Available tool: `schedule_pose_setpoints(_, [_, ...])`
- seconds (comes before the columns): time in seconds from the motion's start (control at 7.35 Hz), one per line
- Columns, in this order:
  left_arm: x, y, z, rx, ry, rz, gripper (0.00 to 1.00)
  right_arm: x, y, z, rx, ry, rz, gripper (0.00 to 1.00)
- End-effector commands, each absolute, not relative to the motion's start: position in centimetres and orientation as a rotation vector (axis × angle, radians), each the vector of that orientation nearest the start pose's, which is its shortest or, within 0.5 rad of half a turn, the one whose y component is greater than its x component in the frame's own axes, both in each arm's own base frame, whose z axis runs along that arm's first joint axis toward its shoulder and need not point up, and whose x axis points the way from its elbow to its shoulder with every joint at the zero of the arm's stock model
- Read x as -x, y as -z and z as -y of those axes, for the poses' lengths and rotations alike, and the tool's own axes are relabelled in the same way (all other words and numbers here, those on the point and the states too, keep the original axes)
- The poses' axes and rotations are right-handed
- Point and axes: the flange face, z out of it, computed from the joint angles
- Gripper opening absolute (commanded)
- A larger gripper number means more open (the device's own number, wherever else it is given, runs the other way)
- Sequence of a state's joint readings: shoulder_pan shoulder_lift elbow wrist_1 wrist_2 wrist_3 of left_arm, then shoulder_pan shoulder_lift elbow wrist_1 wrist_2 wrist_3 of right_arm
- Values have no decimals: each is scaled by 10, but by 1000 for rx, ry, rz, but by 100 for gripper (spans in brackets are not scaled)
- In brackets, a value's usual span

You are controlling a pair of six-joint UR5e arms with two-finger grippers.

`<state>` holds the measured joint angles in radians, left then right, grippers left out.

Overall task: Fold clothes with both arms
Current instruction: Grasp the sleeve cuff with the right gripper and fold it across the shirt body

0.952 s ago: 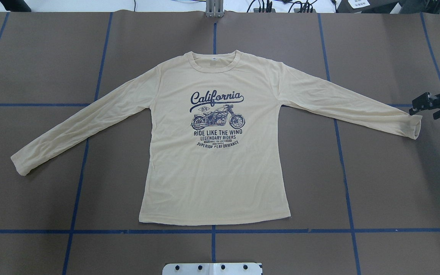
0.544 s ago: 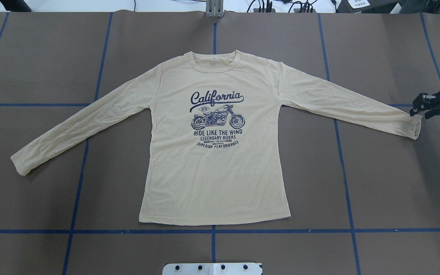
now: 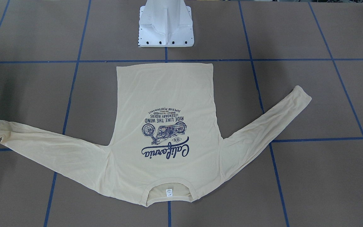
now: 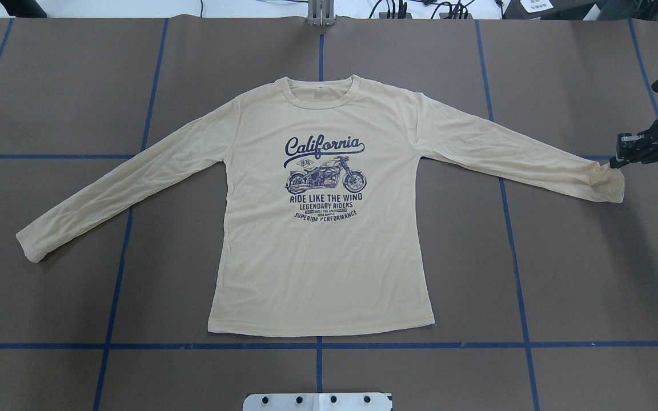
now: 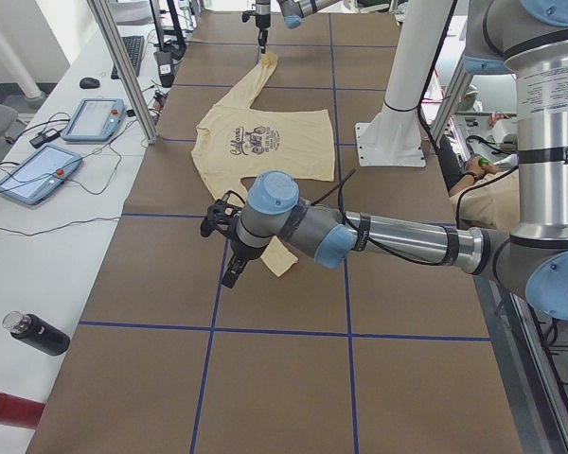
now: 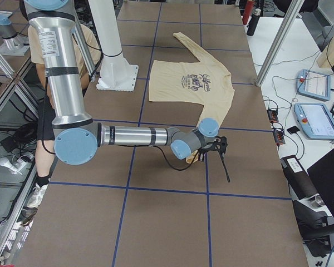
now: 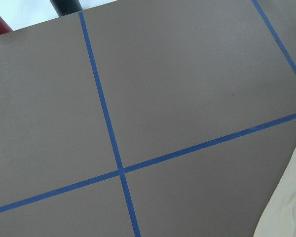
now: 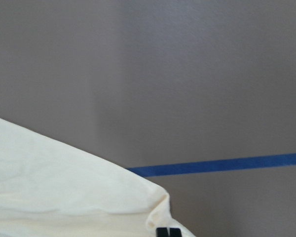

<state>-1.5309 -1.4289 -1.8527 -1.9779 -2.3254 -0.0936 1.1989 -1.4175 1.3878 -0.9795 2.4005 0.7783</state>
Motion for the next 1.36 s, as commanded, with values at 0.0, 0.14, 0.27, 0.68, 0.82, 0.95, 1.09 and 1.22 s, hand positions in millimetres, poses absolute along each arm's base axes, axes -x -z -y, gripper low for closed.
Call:
schedule_pose_setpoints(0.0, [46,-535,453,-477,-161,-768,100,188,-501,598,-33,-193,1047,0])
schedule_pose_setpoints(0.14, [46,-534,453,-480,-162,-770,100,254,-435,614,-25,-241,1071,0])
schedule_pose_setpoints(0.27, [46,-531,452,-486,-166,-769,100,353,-362,611,-39,-320,1073,0])
schedule_pose_setpoints(0.68, [46,-531,453,-485,-165,-768,100,477,-151,669,-121,-465,986,0])
schedule_pose_setpoints(0.82, [46,-531,452,-486,-166,-769,100,515,-91,673,-176,-489,981,0])
schedule_pose_setpoints(0.95, [44,-531,453,-481,-171,-784,100,554,-37,662,-212,-544,984,0])
schedule_pose_setpoints(1.09, [44,-534,453,-474,-172,-795,100,579,-12,647,-225,-549,985,0])
schedule_pose_setpoints(1.22, [43,-535,453,-471,-172,-795,100,595,-9,638,-266,-555,974,0])
